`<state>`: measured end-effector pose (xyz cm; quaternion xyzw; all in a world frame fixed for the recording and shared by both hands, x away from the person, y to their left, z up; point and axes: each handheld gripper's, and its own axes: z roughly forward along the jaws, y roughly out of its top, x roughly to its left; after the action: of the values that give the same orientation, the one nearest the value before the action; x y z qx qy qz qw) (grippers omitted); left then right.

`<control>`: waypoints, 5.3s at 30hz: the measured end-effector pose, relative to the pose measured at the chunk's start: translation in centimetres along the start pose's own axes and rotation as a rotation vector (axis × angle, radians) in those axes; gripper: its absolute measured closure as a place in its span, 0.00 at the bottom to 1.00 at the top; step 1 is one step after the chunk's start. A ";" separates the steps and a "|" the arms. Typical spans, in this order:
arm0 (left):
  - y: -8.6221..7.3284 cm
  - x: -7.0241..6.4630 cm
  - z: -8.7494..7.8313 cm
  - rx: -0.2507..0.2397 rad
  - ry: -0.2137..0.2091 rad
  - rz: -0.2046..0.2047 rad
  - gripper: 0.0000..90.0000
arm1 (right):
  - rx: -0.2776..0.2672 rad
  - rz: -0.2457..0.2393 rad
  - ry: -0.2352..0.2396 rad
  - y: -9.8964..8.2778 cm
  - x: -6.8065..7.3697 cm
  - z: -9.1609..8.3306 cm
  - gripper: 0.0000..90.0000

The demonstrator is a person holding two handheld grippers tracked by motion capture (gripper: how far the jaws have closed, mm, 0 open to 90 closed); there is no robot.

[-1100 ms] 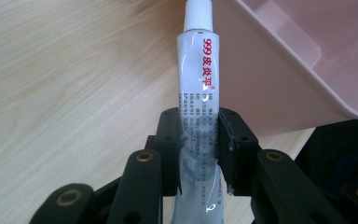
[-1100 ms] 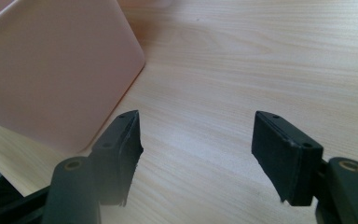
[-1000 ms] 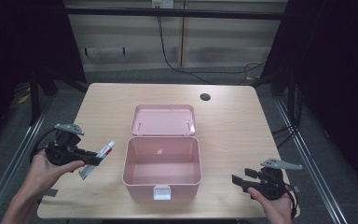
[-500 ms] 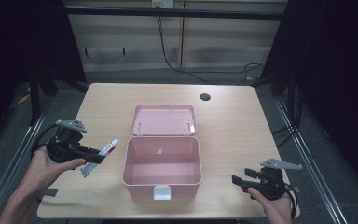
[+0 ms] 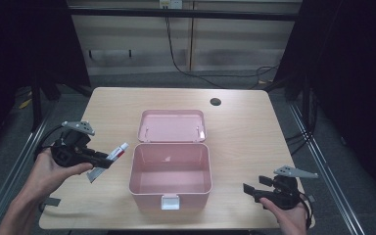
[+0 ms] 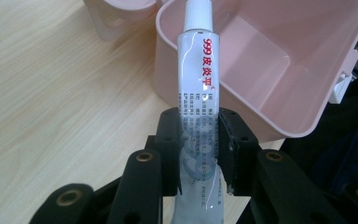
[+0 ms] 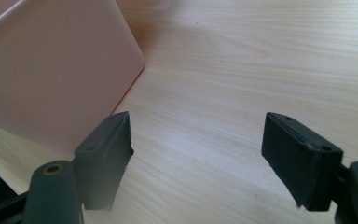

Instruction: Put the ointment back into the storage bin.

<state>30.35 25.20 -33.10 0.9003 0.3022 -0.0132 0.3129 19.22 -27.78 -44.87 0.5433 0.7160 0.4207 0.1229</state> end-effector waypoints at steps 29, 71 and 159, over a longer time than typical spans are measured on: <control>3.6 -2.5 1.1 0.049 -0.045 0.103 0.79 | 0.015 -0.004 0.012 0.1 0.1 0.1 0.24; 7.7 -5.7 4.8 0.141 -0.089 0.253 0.79 | 0.022 -0.003 0.020 0.1 0.1 0.2 0.23; 8.4 -8.5 18.7 0.475 -0.282 0.396 0.79 | 0.044 -0.013 0.024 0.0 0.1 0.4 0.23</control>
<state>31.13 4.78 -41.67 0.9786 0.0639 -0.1467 0.1295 19.42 -27.52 -45.11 0.5363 0.7299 0.4107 0.1049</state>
